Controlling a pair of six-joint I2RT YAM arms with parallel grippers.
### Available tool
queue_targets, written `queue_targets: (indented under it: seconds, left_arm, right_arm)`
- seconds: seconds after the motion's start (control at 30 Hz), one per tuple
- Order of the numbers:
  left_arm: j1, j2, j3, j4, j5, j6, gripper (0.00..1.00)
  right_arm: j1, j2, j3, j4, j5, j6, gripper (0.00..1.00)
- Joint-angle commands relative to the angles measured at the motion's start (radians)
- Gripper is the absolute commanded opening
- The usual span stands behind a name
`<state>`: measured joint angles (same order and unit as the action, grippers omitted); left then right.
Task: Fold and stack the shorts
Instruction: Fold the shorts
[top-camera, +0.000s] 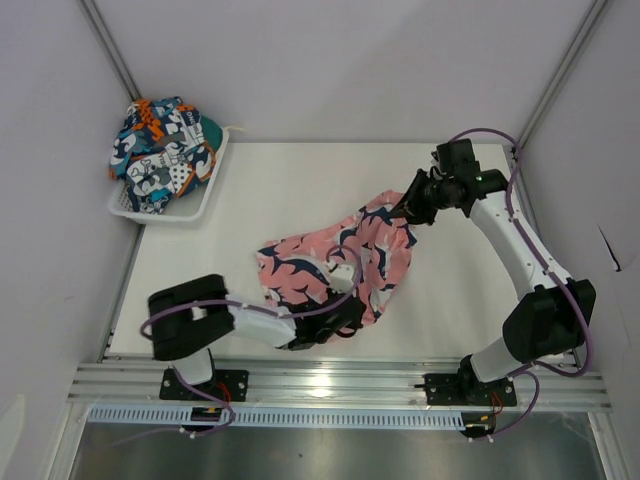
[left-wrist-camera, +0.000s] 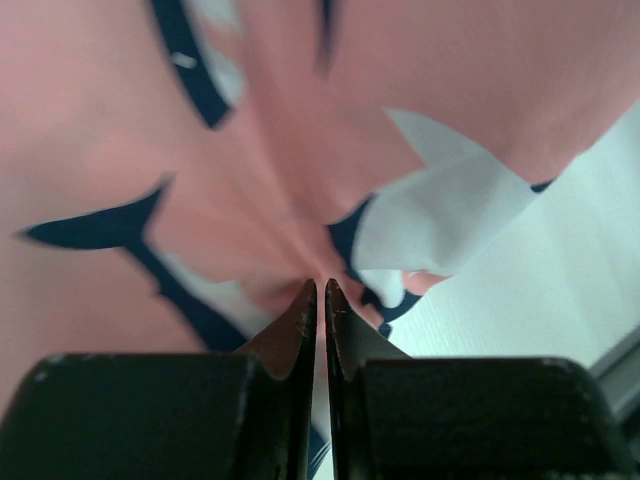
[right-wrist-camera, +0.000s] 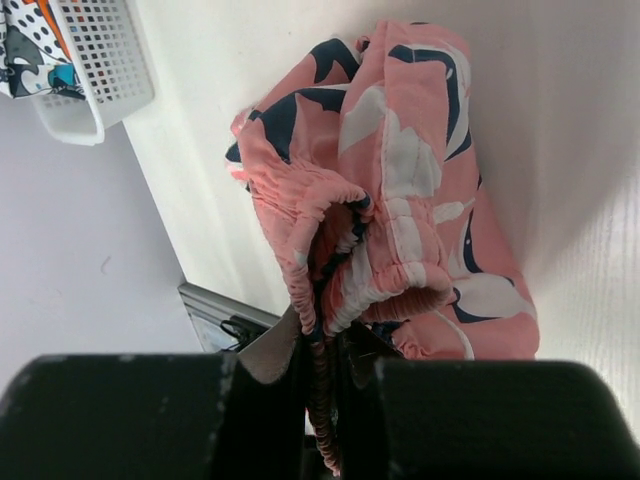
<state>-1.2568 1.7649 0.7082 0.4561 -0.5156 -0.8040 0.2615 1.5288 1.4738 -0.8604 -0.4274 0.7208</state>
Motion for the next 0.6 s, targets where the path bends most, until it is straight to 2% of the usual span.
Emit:
queue_targets:
  seconds: [0.0, 0.07, 0.1, 0.13, 0.2, 0.23, 0.3, 0.33, 0.47, 0.57]
  left_arm:
    - [0.077, -0.267, -0.071, -0.037, 0.092, -0.001, 0.10]
    - [0.126, -0.372, -0.140, -0.075, 0.138, -0.015, 0.17]
    - [0.141, -0.483, -0.154, -0.145, 0.140, -0.023, 0.20]
    - [0.164, -0.542, -0.191, -0.189, 0.135, -0.026, 0.29]
    - [0.192, -0.658, -0.216, -0.311, 0.121, -0.038, 0.38]
    - [0.236, -0.771, -0.248, -0.356, 0.129, -0.043, 0.46]
    - [0.293, -0.878, -0.268, -0.433, 0.175, -0.053, 0.52]
    - [0.360, -0.963, -0.300, -0.504, 0.196, -0.054, 0.55]
    - [0.517, -1.048, -0.334, -0.614, 0.310, -0.037, 0.58]
    - [0.602, -0.997, -0.369, -0.594, 0.419, -0.035, 0.59]
  right_arm:
    - [-0.021, -0.021, 0.031, -0.011, -0.019, -0.073, 0.00]
    - [-0.025, -0.022, 0.039, -0.029, 0.001, -0.095, 0.00]
    - [-0.025, -0.027, 0.042, -0.034, 0.009, -0.115, 0.00]
    - [-0.027, -0.032, 0.043, -0.035, 0.019, -0.122, 0.00]
    - [-0.031, -0.033, 0.045, -0.042, 0.019, -0.141, 0.00]
    - [-0.033, -0.033, 0.049, -0.046, 0.018, -0.147, 0.00]
    - [-0.033, -0.033, 0.054, -0.049, 0.016, -0.168, 0.00]
    - [-0.033, -0.035, 0.054, -0.049, 0.013, -0.178, 0.00]
    - [-0.024, -0.048, 0.046, -0.048, 0.015, -0.219, 0.00]
    - [0.036, -0.050, 0.055, -0.068, 0.082, -0.227, 0.00]
